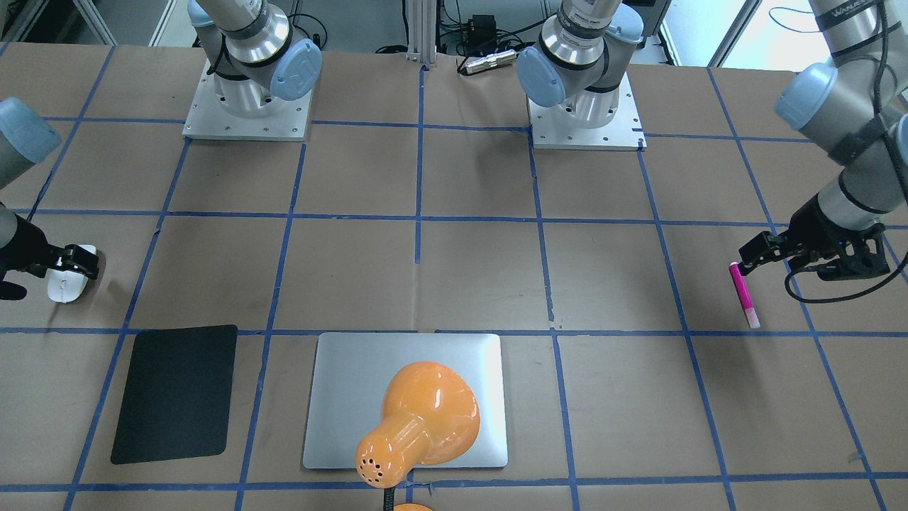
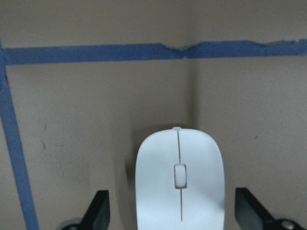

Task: Place pen and mouse around notebook

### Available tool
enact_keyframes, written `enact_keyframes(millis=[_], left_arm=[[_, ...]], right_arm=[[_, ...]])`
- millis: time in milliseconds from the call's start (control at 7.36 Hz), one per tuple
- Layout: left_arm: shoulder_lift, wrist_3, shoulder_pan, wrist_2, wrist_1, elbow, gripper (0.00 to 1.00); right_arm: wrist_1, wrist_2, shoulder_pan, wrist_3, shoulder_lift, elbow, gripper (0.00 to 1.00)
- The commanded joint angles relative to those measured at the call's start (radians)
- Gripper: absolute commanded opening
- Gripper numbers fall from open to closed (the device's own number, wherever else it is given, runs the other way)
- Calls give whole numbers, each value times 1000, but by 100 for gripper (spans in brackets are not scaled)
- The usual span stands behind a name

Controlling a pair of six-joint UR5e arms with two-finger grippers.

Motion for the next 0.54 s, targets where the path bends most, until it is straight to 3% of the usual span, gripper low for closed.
enact_keyframes(millis=[0,272,408], left_arm=[[-58,84,3,18,186,-90,100],[-118,83,48,16,202,-88,100],[-135,83,52,13,208,-88,100]], right_arm=[[0,-10,-14,-5,8,4,95],[-1,-10,-14,-2,11,14,93],[-1,-8,-14,-3,11,14,80]])
